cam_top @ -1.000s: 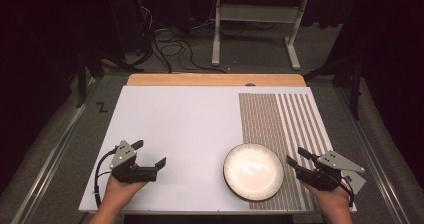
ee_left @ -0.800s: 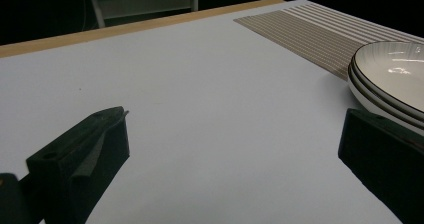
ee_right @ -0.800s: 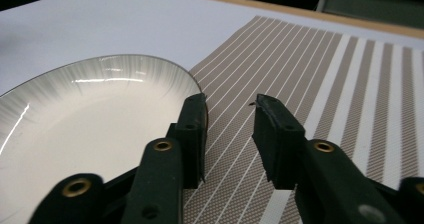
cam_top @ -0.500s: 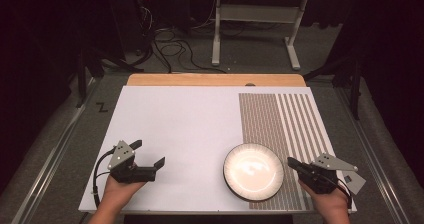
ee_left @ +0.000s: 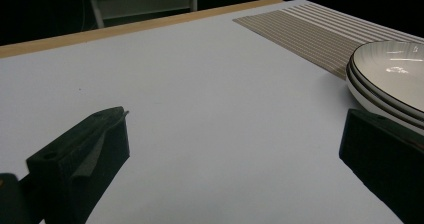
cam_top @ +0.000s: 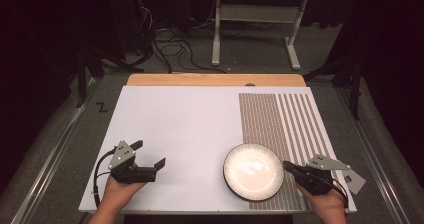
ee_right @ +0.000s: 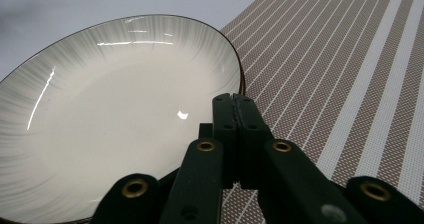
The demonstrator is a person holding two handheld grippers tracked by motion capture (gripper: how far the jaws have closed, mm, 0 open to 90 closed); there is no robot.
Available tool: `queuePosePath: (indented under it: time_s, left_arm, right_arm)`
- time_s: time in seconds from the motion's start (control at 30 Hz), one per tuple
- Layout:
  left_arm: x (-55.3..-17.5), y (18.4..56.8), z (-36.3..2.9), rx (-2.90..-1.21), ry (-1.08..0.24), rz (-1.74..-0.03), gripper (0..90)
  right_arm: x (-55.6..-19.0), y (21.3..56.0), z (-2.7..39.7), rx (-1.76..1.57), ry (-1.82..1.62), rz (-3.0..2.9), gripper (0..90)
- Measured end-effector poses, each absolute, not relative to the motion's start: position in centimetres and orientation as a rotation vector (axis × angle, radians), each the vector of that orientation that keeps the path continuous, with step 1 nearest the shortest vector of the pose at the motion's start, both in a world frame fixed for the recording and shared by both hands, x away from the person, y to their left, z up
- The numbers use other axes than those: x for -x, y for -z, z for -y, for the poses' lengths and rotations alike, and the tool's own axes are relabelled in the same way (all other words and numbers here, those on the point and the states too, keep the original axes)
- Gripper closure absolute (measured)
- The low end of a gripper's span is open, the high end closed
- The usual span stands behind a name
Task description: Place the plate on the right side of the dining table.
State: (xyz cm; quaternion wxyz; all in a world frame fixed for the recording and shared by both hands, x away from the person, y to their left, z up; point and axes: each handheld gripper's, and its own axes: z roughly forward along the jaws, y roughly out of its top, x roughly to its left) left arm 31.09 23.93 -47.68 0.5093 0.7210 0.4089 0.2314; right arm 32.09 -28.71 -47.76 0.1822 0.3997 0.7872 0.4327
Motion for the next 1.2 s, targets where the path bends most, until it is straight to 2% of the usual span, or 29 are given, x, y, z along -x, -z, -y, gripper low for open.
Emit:
queuePosePath:
  time_s: [1.2]
  left_arm:
    - [-30.89,47.62,-23.57,-1.751,-0.557,-0.944,0.3]
  right_arm:
    - [-32.51,47.70,29.14,-1.165,-1.243,-2.292,90.0]
